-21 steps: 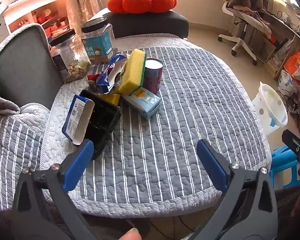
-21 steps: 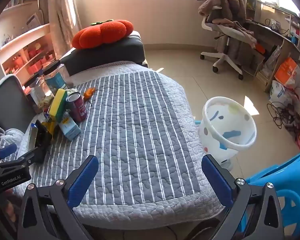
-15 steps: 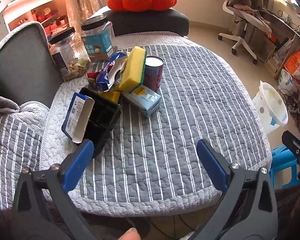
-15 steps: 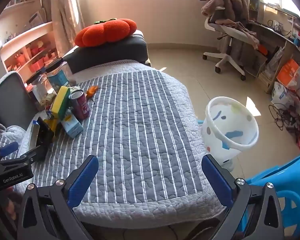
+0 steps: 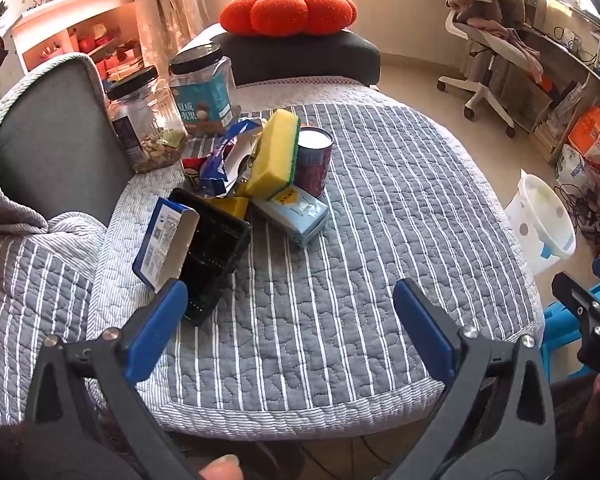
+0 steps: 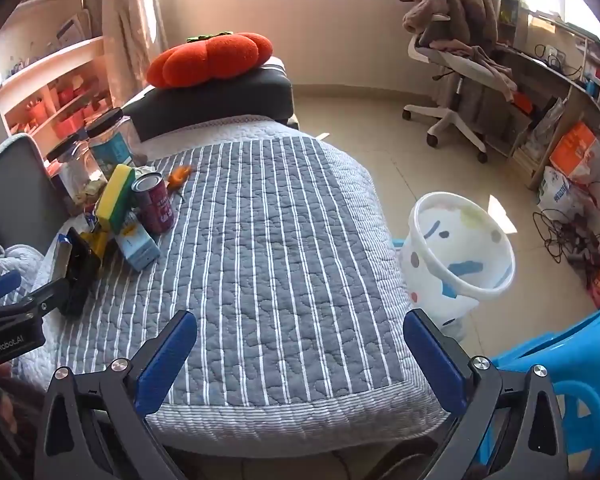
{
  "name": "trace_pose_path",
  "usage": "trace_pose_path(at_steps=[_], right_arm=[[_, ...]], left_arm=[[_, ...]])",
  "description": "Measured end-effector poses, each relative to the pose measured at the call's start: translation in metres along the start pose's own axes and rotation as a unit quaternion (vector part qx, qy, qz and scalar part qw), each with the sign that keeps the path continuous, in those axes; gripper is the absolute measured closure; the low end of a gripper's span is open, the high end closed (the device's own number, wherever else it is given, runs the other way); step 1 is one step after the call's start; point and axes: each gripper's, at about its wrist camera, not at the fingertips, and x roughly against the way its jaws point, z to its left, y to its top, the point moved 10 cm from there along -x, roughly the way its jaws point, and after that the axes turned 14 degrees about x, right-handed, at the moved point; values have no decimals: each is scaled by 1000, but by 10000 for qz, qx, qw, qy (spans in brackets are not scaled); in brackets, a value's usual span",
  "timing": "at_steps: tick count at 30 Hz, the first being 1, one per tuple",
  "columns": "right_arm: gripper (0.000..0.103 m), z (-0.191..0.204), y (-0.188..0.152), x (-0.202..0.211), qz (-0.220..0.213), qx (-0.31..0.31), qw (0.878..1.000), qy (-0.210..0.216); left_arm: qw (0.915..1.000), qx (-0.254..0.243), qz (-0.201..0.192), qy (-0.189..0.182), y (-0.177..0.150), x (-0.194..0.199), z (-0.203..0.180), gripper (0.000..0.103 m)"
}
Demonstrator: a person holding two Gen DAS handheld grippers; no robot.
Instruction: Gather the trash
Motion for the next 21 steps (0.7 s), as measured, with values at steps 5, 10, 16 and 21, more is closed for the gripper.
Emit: trace_pose_path(at_steps=[5,10,16,21], right_arm=[[0,-1,0,0,-14,9,10000,-56],[0,-1,0,0,-26,16,10000,-67],[0,-1,2,1,-63,43,9999,-87],[0,-1,1,1,-53,39,9999,-102]], left_arm=[[9996,23,-282,37,9,7,3,1],[9989,59,-455,-27,16,12,3,1],[9989,-18,-466,29,15,10,1,1],[9988,0,-486,2,15,12,1,1]])
